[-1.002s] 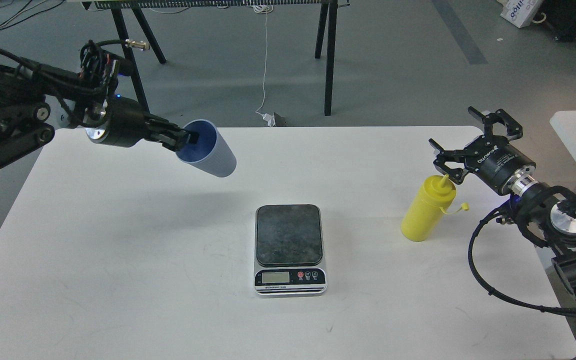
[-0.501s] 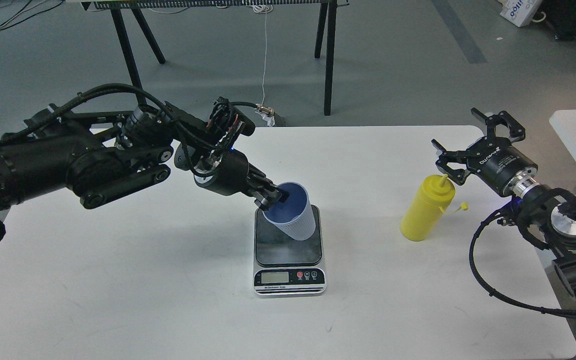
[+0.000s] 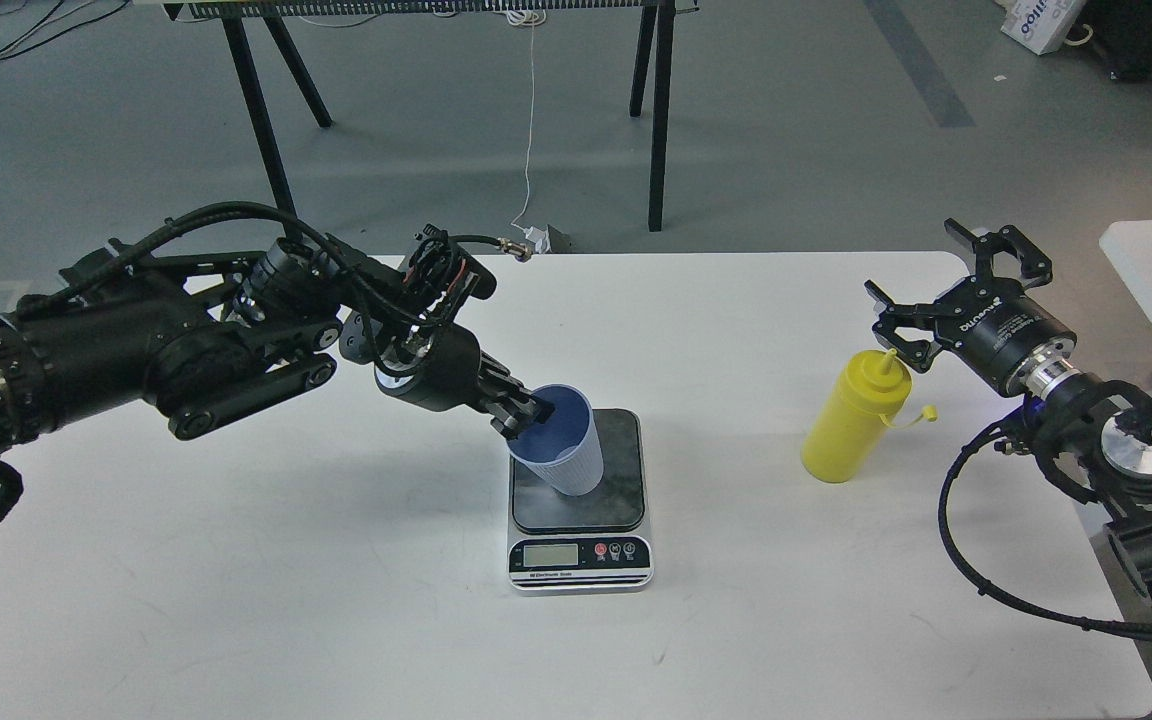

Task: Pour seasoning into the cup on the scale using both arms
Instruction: 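Lift the blue cup and lower it onto the scale, then open the left gripper and withdraw it away from the cup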

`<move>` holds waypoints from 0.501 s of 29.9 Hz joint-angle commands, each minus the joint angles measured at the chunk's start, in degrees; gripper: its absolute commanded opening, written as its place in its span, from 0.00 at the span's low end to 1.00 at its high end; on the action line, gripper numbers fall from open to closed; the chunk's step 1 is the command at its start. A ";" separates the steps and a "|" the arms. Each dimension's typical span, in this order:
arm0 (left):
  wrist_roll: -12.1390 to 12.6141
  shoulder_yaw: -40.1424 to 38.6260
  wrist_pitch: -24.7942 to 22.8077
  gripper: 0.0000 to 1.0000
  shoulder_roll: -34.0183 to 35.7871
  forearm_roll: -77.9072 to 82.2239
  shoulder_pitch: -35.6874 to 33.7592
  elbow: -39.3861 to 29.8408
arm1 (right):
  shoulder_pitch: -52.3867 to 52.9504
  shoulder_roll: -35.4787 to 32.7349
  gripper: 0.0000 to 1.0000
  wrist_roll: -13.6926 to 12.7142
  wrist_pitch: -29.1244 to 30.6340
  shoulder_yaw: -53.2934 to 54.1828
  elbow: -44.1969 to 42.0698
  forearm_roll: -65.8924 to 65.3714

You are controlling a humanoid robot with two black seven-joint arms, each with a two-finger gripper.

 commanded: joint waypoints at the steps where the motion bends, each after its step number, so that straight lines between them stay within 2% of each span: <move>1: 0.00 -0.13 0.00 0.09 -0.02 -0.08 0.09 0.14 | -0.04 -0.13 0.99 0.07 0.00 0.10 -0.08 0.00; 5: 0.00 -0.57 0.00 0.17 -0.02 -0.96 0.09 0.14 | -0.04 -0.13 0.99 -0.02 0.00 0.10 -0.08 0.00; 9: 0.00 -0.83 0.00 0.36 -0.11 -1.13 0.09 0.14 | -0.66 -0.13 0.99 -0.02 0.00 0.10 0.01 0.00; 11: 0.00 -0.92 0.00 0.50 -0.10 -1.13 0.09 0.05 | -0.83 -0.13 0.99 -0.02 0.00 0.10 0.01 0.00; 13: 0.00 -0.92 0.00 0.69 -0.02 -1.22 0.09 0.05 | -0.92 -0.13 0.99 -0.02 0.00 0.10 0.01 0.00; 15: 0.00 -1.09 0.00 0.79 0.07 -1.66 0.09 0.05 | -0.83 -0.13 0.99 -0.11 0.00 0.10 0.10 0.00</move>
